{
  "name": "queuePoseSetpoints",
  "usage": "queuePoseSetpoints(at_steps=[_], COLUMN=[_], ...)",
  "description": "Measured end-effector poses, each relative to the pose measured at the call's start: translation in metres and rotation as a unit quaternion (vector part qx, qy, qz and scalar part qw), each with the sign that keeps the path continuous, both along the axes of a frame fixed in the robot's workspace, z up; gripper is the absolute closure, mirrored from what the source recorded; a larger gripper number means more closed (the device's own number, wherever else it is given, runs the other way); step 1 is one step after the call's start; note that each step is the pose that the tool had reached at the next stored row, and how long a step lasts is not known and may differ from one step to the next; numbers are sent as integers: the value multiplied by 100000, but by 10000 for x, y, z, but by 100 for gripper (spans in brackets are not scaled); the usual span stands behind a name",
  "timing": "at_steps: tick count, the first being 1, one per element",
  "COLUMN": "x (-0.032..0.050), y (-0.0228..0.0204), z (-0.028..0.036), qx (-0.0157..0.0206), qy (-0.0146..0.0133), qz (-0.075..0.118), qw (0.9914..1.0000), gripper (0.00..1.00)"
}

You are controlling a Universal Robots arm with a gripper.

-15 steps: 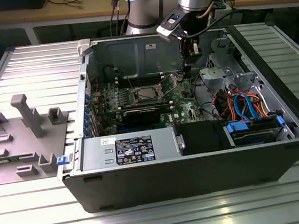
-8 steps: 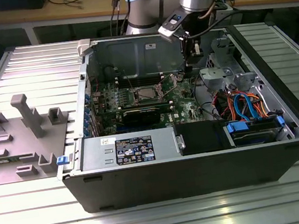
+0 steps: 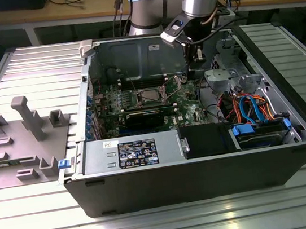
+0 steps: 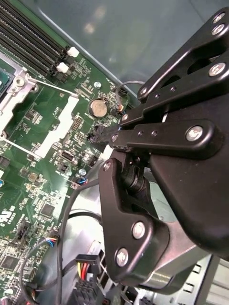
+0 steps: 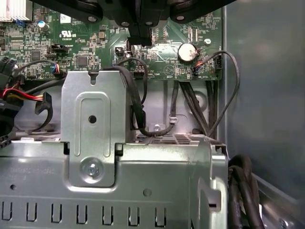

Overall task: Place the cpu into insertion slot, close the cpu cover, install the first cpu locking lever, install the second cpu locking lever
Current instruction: 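Close the cpu cover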

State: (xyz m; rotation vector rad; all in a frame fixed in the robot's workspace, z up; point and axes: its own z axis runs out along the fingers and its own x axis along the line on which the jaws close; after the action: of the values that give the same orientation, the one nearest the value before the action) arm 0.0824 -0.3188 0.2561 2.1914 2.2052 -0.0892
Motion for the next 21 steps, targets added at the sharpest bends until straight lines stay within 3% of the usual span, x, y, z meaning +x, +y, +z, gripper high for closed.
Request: queuePoseSetpoints(at_steps=[10, 21], x=[-84, -270], y=[0, -20], z=[-147, -155], qx=[3, 8], qy=[-1, -68], qz=[2, 7], qw=[100000, 100000], gripper=[89, 89])
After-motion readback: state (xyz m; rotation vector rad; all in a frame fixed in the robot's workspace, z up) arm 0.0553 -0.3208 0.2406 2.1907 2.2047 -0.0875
